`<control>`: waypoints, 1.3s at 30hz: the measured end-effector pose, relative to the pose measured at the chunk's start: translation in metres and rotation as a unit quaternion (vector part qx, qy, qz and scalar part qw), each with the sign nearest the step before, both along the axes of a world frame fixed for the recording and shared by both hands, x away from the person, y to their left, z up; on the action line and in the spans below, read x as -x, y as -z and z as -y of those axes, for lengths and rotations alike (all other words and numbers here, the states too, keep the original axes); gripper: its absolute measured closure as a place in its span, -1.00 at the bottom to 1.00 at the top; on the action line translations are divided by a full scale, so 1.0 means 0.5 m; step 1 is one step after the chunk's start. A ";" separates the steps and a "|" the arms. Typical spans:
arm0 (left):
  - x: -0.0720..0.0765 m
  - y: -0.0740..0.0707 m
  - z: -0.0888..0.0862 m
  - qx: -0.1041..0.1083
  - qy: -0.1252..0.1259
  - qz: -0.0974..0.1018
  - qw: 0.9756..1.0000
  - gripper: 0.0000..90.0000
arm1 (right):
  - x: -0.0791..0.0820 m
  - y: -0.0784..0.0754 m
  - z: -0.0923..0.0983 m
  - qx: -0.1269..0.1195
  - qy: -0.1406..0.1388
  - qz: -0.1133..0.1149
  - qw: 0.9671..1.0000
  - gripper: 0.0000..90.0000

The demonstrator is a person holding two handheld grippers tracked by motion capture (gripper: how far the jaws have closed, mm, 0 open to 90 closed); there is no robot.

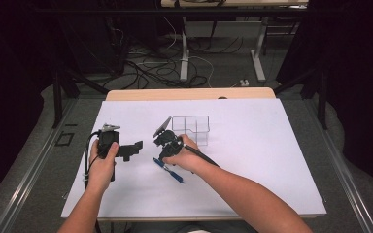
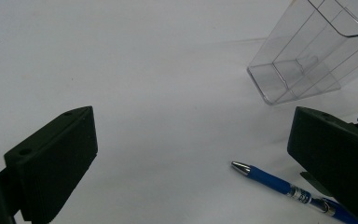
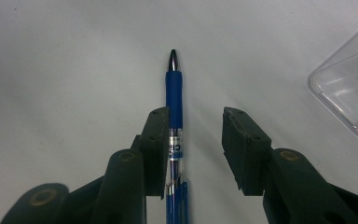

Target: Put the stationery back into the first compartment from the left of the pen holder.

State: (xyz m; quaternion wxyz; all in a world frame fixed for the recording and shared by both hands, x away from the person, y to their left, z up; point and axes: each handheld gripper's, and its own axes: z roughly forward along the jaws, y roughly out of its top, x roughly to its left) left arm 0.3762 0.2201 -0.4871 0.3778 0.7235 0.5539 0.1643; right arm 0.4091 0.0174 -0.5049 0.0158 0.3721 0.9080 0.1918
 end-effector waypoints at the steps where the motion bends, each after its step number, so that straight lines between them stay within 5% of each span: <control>1: 0.000 0.000 -0.001 -0.002 0.000 0.000 1.000 -0.97 | -0.001 0.002 -0.001 -0.006 -0.002 -0.004 1.000 0.40; 4: 0.000 0.000 -0.002 -0.003 0.000 -0.001 1.000 -0.97 | 0.000 0.015 -0.006 -0.017 -0.003 0.006 1.000 0.41; 5: 0.000 0.000 -0.002 -0.002 -0.001 -0.002 1.000 -0.97 | 0.001 0.010 -0.007 0.003 -0.006 -0.008 1.000 0.42; 10: -0.001 0.001 -0.003 -0.002 0.000 -0.005 1.000 -0.97 | 0.004 0.020 -0.014 0.008 -0.010 -0.018 1.000 0.45; 11: -0.001 0.001 -0.003 -0.002 0.000 -0.005 1.000 -0.97 | 0.006 0.028 -0.016 -0.009 -0.005 -0.009 1.000 0.46; 12: -0.001 0.001 -0.003 -0.002 0.000 -0.005 1.000 -0.96 | 0.006 0.024 -0.016 0.010 -0.011 -0.022 1.000 0.47; 20: -0.002 0.002 -0.003 0.001 -0.003 -0.005 1.000 -0.97 | 0.011 0.037 -0.014 0.027 -0.004 -0.040 0.999 0.55; 28: -0.001 0.001 -0.002 0.000 -0.002 -0.007 1.000 -0.97 | 0.013 0.041 -0.012 0.032 -0.002 -0.049 0.998 0.63; 30: -0.001 0.001 -0.002 0.000 -0.001 -0.007 1.000 -0.97 | 0.014 0.048 -0.010 0.016 -0.003 -0.043 0.999 0.63; 34: -0.001 0.002 -0.002 0.000 -0.002 -0.007 1.000 -0.97 | 0.012 0.045 -0.006 0.039 -0.008 -0.054 0.998 0.63; 35: -0.001 0.002 -0.002 0.000 -0.002 -0.007 1.000 -0.97 | 0.017 0.062 -0.008 -0.007 0.009 -0.023 1.000 0.63; 36: -0.001 0.002 -0.002 0.002 -0.003 -0.007 1.000 -0.97 | 0.016 0.051 -0.007 0.021 0.006 -0.046 0.999 0.64; 39: -0.001 0.002 -0.001 0.003 -0.003 -0.007 1.000 -0.97 | 0.017 0.048 -0.007 0.030 0.008 -0.057 0.998 0.65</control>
